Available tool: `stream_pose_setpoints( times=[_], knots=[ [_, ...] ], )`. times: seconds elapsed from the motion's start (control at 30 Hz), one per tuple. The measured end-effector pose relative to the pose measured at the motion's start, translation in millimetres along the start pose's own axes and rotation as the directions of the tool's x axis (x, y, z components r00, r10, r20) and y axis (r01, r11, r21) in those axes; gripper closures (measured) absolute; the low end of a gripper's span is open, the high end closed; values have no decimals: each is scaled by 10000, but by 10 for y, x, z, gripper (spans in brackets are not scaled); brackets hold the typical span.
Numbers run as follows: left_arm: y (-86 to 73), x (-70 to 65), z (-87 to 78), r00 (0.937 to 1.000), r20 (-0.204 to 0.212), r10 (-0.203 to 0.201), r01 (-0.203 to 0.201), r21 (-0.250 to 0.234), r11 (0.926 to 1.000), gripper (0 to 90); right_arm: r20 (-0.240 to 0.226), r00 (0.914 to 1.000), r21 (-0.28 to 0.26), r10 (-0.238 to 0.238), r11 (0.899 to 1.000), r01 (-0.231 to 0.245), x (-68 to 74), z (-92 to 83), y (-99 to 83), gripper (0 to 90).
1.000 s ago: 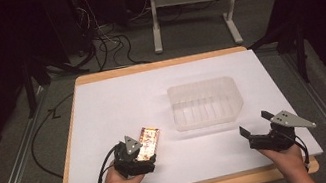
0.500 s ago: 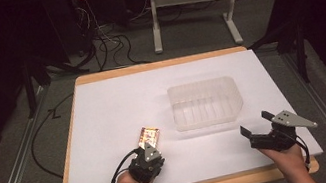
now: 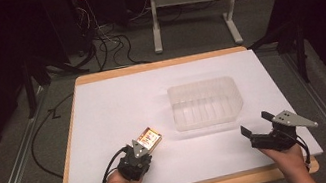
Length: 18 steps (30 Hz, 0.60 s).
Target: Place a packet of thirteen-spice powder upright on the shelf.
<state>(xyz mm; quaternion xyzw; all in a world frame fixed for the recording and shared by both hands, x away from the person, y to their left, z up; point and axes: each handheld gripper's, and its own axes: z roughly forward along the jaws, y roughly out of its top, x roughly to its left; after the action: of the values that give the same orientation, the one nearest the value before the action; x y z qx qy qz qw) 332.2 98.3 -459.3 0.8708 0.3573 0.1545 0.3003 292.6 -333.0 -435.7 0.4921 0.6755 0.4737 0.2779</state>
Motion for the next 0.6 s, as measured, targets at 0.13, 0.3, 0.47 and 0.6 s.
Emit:
stream_pose_setpoints(
  times=[0.13,0.3,0.47,0.6],
  knots=[
    [-17,77,-56,9998,73,-166,167,-233,9996,849,-15,10000,-9,17,10000,-17,-4,0,-2,42],
    [6,149,-170,9996,251,-110,130,-824,9965,789,-16,10000,-1,44,10000,-44,-1,4,-1,48],
    [69,241,-216,9994,336,30,-15,-444,9990,486,-46,9999,0,97,10000,-97,-2,-1,-5,50],
    [127,274,-221,9996,231,154,-153,-58,9999,362,-87,9999,37,95,9999,-95,-12,8,-11,50]
  ],
)
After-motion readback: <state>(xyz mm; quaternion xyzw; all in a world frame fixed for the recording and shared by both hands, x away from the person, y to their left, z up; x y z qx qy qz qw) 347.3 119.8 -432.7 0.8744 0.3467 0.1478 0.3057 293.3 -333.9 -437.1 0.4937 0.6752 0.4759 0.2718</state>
